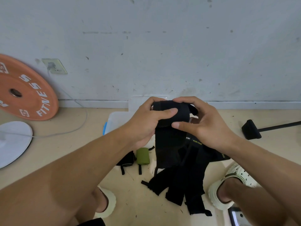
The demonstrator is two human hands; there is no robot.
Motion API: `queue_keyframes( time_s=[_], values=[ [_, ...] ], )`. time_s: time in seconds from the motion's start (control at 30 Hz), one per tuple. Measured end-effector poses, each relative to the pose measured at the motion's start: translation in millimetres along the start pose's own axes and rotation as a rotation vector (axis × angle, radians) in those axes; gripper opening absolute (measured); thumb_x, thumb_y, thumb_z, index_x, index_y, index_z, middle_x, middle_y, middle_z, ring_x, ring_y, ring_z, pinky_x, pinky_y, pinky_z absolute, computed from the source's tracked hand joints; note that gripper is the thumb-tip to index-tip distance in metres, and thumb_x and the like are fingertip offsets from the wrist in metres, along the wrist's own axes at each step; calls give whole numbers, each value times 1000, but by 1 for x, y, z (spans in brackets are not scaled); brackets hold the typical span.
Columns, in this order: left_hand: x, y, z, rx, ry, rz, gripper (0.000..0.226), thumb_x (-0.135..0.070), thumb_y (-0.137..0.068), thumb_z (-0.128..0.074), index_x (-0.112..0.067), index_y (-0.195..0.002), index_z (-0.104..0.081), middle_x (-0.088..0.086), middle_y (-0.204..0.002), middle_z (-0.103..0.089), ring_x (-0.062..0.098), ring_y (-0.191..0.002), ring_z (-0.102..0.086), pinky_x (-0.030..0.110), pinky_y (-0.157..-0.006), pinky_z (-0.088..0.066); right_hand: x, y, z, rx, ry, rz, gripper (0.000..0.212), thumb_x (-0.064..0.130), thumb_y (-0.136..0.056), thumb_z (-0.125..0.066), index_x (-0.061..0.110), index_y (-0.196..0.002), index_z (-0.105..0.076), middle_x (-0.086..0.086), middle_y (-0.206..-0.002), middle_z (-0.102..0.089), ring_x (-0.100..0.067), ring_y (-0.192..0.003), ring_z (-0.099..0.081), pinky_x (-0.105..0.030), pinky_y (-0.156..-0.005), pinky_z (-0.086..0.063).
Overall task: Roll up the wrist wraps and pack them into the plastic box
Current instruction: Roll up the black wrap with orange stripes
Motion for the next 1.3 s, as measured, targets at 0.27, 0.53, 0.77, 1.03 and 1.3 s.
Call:
queue_keyframes(
  time_s=[0.27,0.53,0.77,1.03,1.3],
  values=[
    [5,1,1,-12,-123,-41,36,-7,-89,-77,-13,-120,-61,8,-109,-68,20,-99,-71,30,-82,-59,-4,-2,1,32,-59,-118,52,24,-72,-86,23,-121,-67,3,-111,-74,-36,-103,-69,-39,-89,-62],
    [8,1,-1,-30,-102,-71,43,-12,-87,-80,-16,-126,-63,15,-126,-67,30,-118,-68,44,-100,-58,-4,-1,1,-44,-82,-80,46,9,-77,-87,20,-118,-69,0,-108,-76,-23,-100,-72,-23,-77,-58],
    [7,5,-6,-6,3,74,44,-29,-92,-74,-13,-130,-59,11,-122,-73,26,-109,-73,45,-91,-62,-6,5,-4,-39,-70,-44,55,-5,-76,-85,22,-121,-67,1,-111,-73,-13,-106,-70,-22,-80,-58],
    [6,-1,-1,-88,-51,-39,51,-4,-81,-83,-17,-125,-60,8,-114,-69,30,-115,-69,43,-97,-59,-2,0,3,39,-226,-252,66,18,-76,-84,29,-137,-61,6,-130,-69,-18,-106,-75,-31,-88,-60],
    [5,3,-2,-4,-35,14,61,-32,-75,-83,-13,-128,-62,7,-118,-74,24,-111,-72,44,-95,-61,-2,5,1,15,-106,-130,63,1,-76,-86,30,-127,-63,6,-118,-71,-25,-102,-73,-37,-85,-63]
  ],
)
Point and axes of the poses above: each hand's wrist, its own y-axis away from the middle knuckle, its own z-axis out of the back of the hand, x = y × z, the point moved 1 cm from there along -y, towards the middle knuckle
